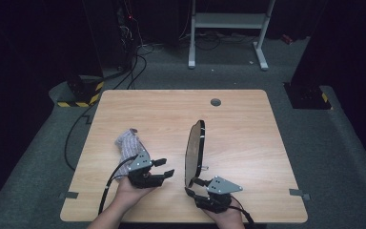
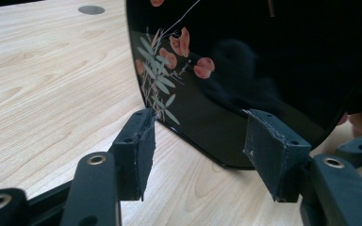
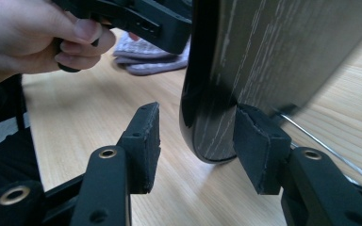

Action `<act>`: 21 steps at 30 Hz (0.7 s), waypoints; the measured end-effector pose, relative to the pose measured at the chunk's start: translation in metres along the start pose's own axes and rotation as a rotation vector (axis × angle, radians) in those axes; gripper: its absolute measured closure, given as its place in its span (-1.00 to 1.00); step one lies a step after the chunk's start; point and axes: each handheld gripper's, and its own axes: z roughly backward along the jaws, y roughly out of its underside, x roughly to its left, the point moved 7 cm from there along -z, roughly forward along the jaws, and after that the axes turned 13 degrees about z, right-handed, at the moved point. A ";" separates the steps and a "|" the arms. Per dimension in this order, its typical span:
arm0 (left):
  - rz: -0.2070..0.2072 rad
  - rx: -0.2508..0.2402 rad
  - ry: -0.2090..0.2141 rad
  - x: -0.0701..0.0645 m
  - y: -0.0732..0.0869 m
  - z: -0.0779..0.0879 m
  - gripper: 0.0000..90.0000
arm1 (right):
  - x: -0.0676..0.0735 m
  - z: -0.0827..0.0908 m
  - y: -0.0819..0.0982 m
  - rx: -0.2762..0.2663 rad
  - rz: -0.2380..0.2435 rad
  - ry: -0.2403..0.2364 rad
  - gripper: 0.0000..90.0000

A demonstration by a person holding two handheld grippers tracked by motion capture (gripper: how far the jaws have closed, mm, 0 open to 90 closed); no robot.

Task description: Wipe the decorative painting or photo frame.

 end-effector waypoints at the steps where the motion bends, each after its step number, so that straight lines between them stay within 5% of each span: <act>1: 0.001 -0.001 0.003 0.000 0.000 0.001 -0.04 | 0.002 -0.002 -0.001 0.001 0.010 -0.010 0.14; 17: -0.006 -0.040 0.023 -0.007 0.008 0.023 -0.06 | 0.015 -0.037 -0.010 0.032 0.075 -0.102 0.05; 21: -0.034 -0.048 0.060 -0.012 0.009 0.027 -0.07 | 0.017 -0.041 -0.011 0.039 0.088 -0.107 0.04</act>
